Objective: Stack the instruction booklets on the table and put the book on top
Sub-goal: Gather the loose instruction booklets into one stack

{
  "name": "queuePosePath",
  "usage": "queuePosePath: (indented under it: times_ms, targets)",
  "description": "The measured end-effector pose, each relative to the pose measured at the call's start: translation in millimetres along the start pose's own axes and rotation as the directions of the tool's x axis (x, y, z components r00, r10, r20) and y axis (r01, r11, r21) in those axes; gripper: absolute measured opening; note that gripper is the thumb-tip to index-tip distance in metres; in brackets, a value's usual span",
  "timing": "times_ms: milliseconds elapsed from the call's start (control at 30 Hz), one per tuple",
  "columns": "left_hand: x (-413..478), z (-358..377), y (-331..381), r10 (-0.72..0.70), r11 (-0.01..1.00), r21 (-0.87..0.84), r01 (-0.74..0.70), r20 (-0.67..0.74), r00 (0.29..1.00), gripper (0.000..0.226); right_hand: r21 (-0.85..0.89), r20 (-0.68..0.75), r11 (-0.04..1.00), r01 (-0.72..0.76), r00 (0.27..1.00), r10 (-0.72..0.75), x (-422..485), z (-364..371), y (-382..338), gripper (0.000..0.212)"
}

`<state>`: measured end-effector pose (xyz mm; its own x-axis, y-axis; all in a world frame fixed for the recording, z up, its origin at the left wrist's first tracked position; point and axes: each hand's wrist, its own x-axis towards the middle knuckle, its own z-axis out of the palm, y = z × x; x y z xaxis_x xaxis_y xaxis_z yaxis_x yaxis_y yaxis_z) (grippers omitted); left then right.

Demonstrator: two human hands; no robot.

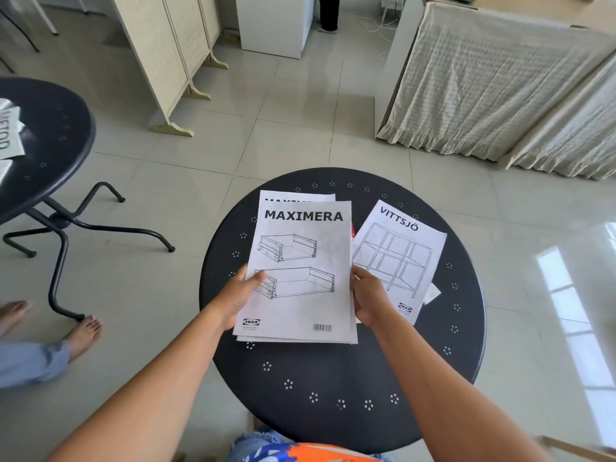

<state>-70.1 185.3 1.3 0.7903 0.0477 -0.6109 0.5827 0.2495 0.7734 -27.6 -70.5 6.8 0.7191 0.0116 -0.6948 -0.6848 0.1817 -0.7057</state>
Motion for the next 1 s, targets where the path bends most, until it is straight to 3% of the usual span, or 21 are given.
queuePosePath:
  times_ms: [100,167,267,367,467,533,633,700,767,867,1000]
  targets:
    - [-1,-12,0,-0.054,0.990,-0.130,0.059,0.042,0.998,0.034,0.034,0.204,0.999,-0.009,0.979,0.002,6,5,-9,0.037]
    - [-3,-21,1,-0.048,0.985,-0.163,0.057,0.057,0.997,0.040,-0.049,0.274,0.999,-0.020,0.961,0.033,10,10,-16,0.038]
    - [-3,-31,2,-0.024,0.983,-0.182,0.018,-0.028,0.999,0.046,-0.296,0.145,0.955,0.015,0.989,0.029,26,23,-28,0.031]
    - [-2,-43,1,-0.004,0.981,-0.191,-0.019,-0.120,0.993,0.047,-0.473,-0.065,0.877,0.086,0.989,-0.132,50,36,-38,0.028]
    - [-2,-55,0,0.026,0.983,-0.174,-0.055,-0.163,0.986,0.048,-0.742,-0.160,0.666,0.079,0.943,-0.290,72,46,-45,0.046]
    - [-3,-60,-1,0.028,0.984,-0.170,-0.059,-0.176,0.984,0.044,-0.833,-0.199,0.553,-0.001,0.933,-0.299,81,52,-49,0.061]
    - [-3,-64,-3,0.025,0.984,-0.170,-0.057,-0.181,0.983,0.037,-0.878,-0.259,0.463,-0.120,0.933,-0.250,89,61,-51,0.088]
    - [-3,-65,-4,0.023,0.985,-0.161,-0.055,-0.192,0.981,0.039,-0.879,-0.275,0.453,-0.147,0.933,-0.232,89,66,-50,0.094]
    - [-2,-65,-3,0.029,0.988,-0.145,-0.059,-0.205,0.978,0.038,-0.897,-0.266,0.416,-0.151,0.935,-0.234,89,69,-46,0.092]
    - [0,-65,-2,0.032,0.986,-0.151,-0.064,-0.206,0.978,0.039,-0.919,-0.243,0.363,-0.152,0.945,-0.219,87,72,-43,0.070]
    - [1,-63,1,0.036,0.985,-0.158,-0.069,-0.203,0.978,0.045,-0.867,-0.258,0.482,-0.126,0.941,-0.218,82,76,-40,0.048]
